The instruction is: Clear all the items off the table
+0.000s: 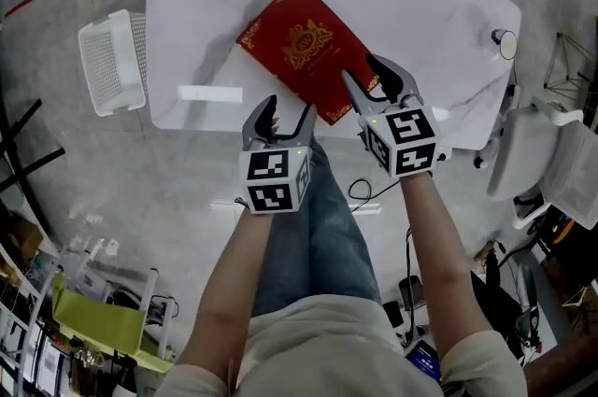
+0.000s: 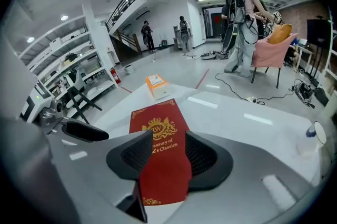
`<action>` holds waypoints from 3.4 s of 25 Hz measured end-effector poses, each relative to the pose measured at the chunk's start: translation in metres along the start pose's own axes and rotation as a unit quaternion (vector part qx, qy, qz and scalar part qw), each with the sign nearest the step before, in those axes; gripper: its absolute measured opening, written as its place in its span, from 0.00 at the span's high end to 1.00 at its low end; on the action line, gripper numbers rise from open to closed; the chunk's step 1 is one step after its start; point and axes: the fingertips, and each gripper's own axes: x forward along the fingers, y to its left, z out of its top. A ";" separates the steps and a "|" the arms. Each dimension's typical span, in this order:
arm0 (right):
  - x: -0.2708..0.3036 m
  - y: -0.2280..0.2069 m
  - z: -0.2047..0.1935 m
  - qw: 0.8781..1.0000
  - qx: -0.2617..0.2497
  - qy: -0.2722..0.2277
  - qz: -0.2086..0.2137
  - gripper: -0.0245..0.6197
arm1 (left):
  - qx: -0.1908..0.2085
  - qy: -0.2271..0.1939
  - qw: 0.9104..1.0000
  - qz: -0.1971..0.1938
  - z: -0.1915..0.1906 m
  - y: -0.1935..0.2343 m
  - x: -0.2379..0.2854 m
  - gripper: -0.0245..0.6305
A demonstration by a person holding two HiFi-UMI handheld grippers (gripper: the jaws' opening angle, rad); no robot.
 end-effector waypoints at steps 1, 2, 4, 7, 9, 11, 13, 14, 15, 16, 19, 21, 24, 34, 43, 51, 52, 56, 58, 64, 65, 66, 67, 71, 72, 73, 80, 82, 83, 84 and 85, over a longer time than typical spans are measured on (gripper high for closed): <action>0.004 -0.002 -0.003 1.000 -0.003 0.003 0.002 0.66 | -0.003 0.003 1.000 0.000 -0.003 0.002 0.005 0.54; 0.008 -0.003 -0.006 1.000 -0.006 0.006 0.004 0.65 | -0.007 0.005 1.000 0.000 -0.005 0.004 0.009 0.53; 0.016 -0.006 -0.013 1.000 -0.013 0.012 0.007 0.63 | -0.013 0.009 1.000 -0.002 -0.010 0.007 0.018 0.51; 0.026 -0.011 -0.023 1.000 -0.019 0.022 0.013 0.59 | -0.021 0.013 1.000 -0.010 -0.018 0.008 0.030 0.48; 0.032 -0.015 -0.029 0.999 -0.018 0.028 0.018 0.54 | -0.026 0.017 0.999 -0.015 -0.023 0.007 0.037 0.46; 0.040 -0.018 -0.033 0.999 -0.019 0.031 0.021 0.52 | -0.031 0.022 0.999 -0.019 -0.028 0.008 0.045 0.44; 0.046 -0.020 -0.036 0.999 -0.024 0.033 0.025 0.50 | -0.037 0.027 0.999 -0.023 -0.033 0.008 0.052 0.42; 0.049 -0.021 -0.038 0.999 -0.028 0.036 0.028 0.48 | -0.040 0.028 0.998 -0.027 -0.035 0.008 0.055 0.41; 0.052 -0.021 -0.040 0.998 -0.033 0.040 0.031 0.46 | -0.043 0.029 0.998 -0.030 -0.037 0.008 0.057 0.40; 0.056 -0.022 -0.042 0.998 -0.039 0.043 0.036 0.45 | -0.044 0.030 0.998 -0.033 -0.037 0.008 0.060 0.40; 0.065 -0.024 -0.044 0.996 -0.059 0.048 0.048 0.40 | -0.044 0.032 0.998 -0.040 -0.039 0.007 0.068 0.38; 0.069 -0.025 -0.044 0.995 -0.068 0.053 0.057 0.37 | -0.047 0.035 0.997 -0.044 -0.040 0.007 0.072 0.36; 0.076 -0.024 -0.044 0.992 -0.074 0.063 0.078 0.35 | -0.055 0.038 0.997 -0.049 -0.041 0.007 0.078 0.35; 0.085 -0.020 -0.050 0.988 -0.056 0.070 0.123 0.33 | -0.060 0.041 0.996 -0.055 -0.047 0.006 0.089 0.34; 0.089 -0.020 -0.053 0.985 -0.038 0.081 0.151 0.33 | -0.060 0.040 0.995 -0.066 -0.047 0.006 0.092 0.33; 0.081 -0.012 -0.058 0.983 -0.045 0.088 0.154 0.41 | -0.052 0.043 0.995 -0.078 -0.048 0.009 0.088 0.34; 0.080 -0.011 -0.058 0.984 -0.043 0.085 0.149 0.41 | -0.049 0.046 0.995 -0.080 -0.048 0.010 0.087 0.34; 0.074 -0.007 -0.056 0.988 -0.041 0.069 0.134 0.42 | -0.037 0.047 0.995 -0.082 -0.047 0.012 0.083 0.34; 0.071 -0.005 -0.054 0.989 -0.041 0.064 0.130 0.42 | -0.035 0.045 0.995 -0.082 -0.045 0.012 0.080 0.34; 0.057 -0.001 -0.048 0.990 -0.045 0.050 0.122 0.42 | -0.035 0.032 0.995 -0.084 -0.040 0.007 0.070 0.35; 0.055 -0.001 -0.047 0.990 -0.047 0.049 0.120 0.42 | -0.035 0.031 0.995 -0.085 -0.039 0.006 0.068 0.34; 0.053 0.000 -0.046 0.991 -0.048 0.047 0.119 0.42 | -0.034 0.029 0.995 -0.085 -0.038 0.005 0.066 0.35; 0.050 0.000 -0.045 0.991 -0.048 0.046 0.118 0.42 | -0.034 0.027 0.995 -0.085 -0.037 0.004 0.064 0.35; 0.041 0.001 -0.042 0.991 -0.047 0.040 0.115 0.42 | -0.035 0.019 0.996 -0.086 -0.034 -0.001 0.057 0.35; 0.038 0.002 -0.041 0.992 -0.048 0.038 0.113 0.42 | -0.034 0.018 0.996 -0.086 -0.033 -0.002 0.055 0.35; 0.035 0.003 -0.040 0.992 -0.048 0.036 0.111 0.42 | -0.034 0.018 0.996 -0.086 -0.033 -0.003 0.053 0.35; 0.013 0.009 -0.034 0.993 -0.046 0.020 0.104 0.43 | -0.036 -0.002 0.996 -0.086 -0.026 -0.012 0.034 0.36; 0.007 0.011 -0.031 0.994 -0.047 0.015 0.102 0.43 | -0.036 -0.007 0.996 -0.085 -0.023 -0.014 0.028 0.36; 0.003 0.011 -0.030 0.994 -0.048 0.013 0.100 0.43 | -0.036 -0.010 0.996 -0.086 -0.023 -0.016 0.025 0.36; -0.002 0.012 -0.030 0.994 -0.048 0.011 0.099 0.43 | -0.036 -0.012 0.996 -0.086 -0.022 -0.018 0.022 0.36; -0.007 0.012 -0.030 0.994 -0.047 0.007 0.097 0.43 | -0.036 -0.015 0.995 -0.087 -0.022 -0.022 0.019 0.36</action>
